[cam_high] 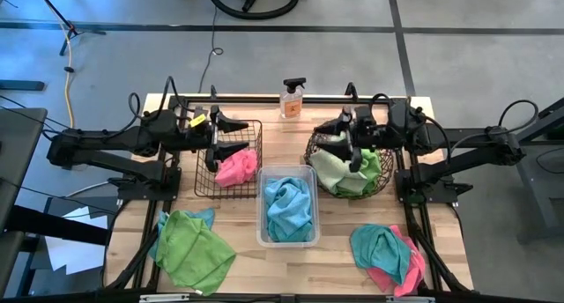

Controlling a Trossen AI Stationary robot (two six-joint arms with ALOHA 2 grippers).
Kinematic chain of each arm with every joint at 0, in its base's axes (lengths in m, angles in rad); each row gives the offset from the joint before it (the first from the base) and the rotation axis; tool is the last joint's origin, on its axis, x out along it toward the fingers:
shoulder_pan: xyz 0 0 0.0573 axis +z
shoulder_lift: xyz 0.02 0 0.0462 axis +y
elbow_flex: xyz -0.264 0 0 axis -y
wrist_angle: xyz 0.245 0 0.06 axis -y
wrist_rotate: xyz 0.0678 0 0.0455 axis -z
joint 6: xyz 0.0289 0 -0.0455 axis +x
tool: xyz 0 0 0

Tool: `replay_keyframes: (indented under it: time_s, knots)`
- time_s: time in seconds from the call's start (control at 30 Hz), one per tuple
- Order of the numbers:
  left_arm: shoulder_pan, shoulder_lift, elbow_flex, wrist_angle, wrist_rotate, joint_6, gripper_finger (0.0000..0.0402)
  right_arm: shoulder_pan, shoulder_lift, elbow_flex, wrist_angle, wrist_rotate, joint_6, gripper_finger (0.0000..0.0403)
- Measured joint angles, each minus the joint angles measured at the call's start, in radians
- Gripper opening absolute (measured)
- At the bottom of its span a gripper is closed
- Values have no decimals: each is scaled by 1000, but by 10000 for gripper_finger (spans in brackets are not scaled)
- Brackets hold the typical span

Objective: Sort microfiber towel by color & place in baskets

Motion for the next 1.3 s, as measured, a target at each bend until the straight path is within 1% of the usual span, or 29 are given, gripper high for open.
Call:
replay_keyframes:
  time_s: [0.13,0.23,0.4,0.5,0.57,0.67,0.77,0.9,1.03,1.1,1.23,1.3]
  knots:
    - [0,0,0,-5,0,-2,277,10,-1,0,-75,-197,171,236]
    - [0,0,0,-5,-1,-2,277,52,-1,0,-198,-256,298,236]
    - [0,0,0,-6,-3,-2,277,182,-1,0,-453,-266,454,236]
    - [0,0,0,-6,-3,-1,277,276,-1,0,-579,-262,579,236]
    - [0,0,0,-6,-3,-1,277,343,0,0,-674,-233,688,236]
    - [0,0,0,-7,-3,-1,277,446,19,0,-804,-151,837,236]
    - [0,0,0,-9,-3,-1,277,540,62,0,-918,-125,977,236]
    - [0,0,0,-9,-3,-1,278,638,164,0,-1044,-161,1162,236]
    - [0,0,0,-9,-3,-1,278,695,295,-1,-1104,-205,1235,236]
    - [0,0,0,-9,-3,-1,278,707,359,-1,-1116,-207,1254,236]
    - [0,0,1,-8,-7,-2,278,708,479,-1,-1187,-206,1254,236]
    - [0,0,1,-8,-8,-1,278,708,526,-1,-1229,-206,1223,236]
